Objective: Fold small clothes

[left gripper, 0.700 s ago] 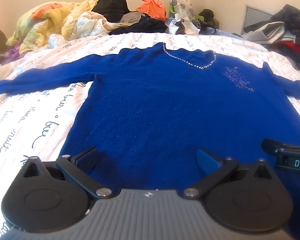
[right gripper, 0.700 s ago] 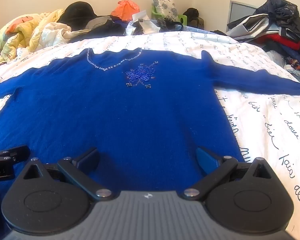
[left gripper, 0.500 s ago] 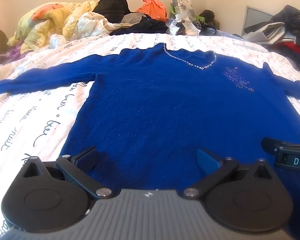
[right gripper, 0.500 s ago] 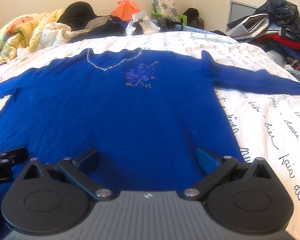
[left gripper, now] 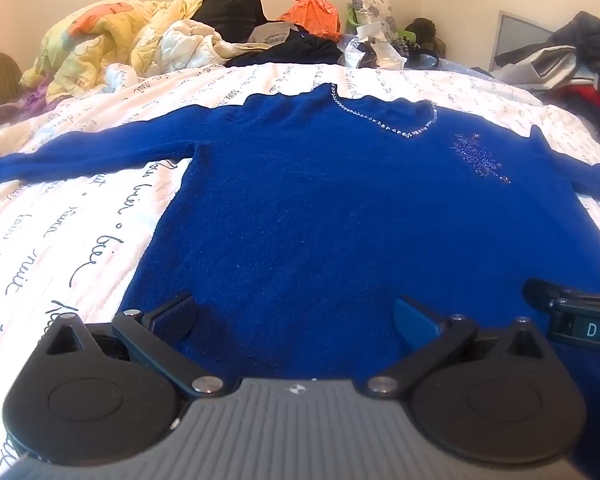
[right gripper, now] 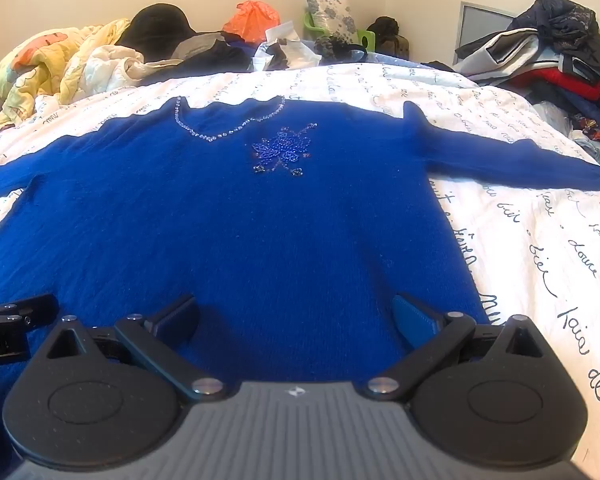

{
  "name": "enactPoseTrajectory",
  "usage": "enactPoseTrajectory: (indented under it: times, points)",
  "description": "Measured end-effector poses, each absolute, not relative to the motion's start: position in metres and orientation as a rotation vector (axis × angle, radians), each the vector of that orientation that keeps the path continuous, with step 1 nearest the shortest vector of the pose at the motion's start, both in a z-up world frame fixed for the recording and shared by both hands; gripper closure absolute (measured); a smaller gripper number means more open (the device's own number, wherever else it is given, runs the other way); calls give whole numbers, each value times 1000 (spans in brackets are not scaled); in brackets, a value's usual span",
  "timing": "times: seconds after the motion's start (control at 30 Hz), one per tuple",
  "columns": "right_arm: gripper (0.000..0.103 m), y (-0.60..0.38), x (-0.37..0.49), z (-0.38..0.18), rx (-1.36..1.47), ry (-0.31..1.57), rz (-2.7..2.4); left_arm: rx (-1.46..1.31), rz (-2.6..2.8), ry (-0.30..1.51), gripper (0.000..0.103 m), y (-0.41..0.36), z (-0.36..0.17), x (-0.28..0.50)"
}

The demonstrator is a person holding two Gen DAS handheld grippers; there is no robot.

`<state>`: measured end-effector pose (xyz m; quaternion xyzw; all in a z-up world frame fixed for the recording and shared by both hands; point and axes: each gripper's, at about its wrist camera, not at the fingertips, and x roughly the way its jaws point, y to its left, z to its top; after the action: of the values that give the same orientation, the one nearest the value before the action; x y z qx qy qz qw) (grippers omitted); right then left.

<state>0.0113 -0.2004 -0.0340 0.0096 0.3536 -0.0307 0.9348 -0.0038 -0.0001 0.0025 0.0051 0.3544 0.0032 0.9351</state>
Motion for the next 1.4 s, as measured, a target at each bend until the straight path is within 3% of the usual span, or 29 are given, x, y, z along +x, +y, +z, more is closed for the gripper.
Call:
enactPoseTrajectory:
  times: [1.4]
  points:
    - [0, -200, 11, -33, 16, 723, -64, 13, 10, 723, 0, 1, 4, -5]
